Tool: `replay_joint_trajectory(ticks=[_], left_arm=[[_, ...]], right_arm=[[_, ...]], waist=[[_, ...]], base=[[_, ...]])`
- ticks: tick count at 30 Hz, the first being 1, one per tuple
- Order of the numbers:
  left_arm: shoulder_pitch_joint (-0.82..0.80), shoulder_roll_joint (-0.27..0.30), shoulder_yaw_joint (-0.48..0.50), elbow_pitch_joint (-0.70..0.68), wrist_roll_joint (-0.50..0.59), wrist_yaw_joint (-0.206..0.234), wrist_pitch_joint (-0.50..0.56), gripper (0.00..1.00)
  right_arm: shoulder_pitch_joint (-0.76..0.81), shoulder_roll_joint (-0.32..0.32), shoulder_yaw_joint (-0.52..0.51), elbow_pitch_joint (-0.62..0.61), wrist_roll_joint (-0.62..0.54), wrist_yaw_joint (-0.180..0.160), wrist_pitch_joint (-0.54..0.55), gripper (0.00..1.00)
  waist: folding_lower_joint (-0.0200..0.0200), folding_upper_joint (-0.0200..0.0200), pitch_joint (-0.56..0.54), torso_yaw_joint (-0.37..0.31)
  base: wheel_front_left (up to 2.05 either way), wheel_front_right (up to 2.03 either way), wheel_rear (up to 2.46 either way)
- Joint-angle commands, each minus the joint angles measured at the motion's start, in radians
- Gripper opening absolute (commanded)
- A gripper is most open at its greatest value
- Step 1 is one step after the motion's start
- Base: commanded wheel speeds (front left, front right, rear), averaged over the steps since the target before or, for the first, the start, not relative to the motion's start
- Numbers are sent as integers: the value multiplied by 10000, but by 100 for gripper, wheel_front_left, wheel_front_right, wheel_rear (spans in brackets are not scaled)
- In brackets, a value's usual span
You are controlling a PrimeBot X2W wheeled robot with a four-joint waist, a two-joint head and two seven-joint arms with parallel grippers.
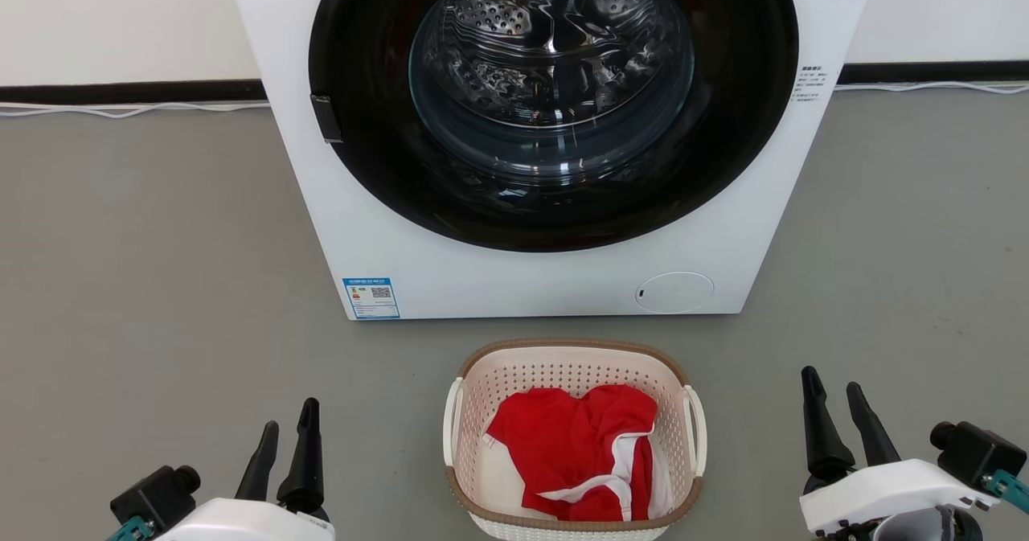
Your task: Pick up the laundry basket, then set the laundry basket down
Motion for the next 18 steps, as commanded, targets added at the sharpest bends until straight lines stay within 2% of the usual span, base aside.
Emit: replay_joint_trajectory(ticks=[1,18], left_arm=[[-206,99,143,-258,323,60,-147,100],[-158,124,125,-250,2598,248,-646,100]], right_arm=[[-543,-110,131,-205,-400,48,-177,100],[-625,-113,69,46,-2869,59,-676,100]], waist=[[0,-1,4,1],[0,-1,41,50]], base=[[0,0,0],[0,0,0]])
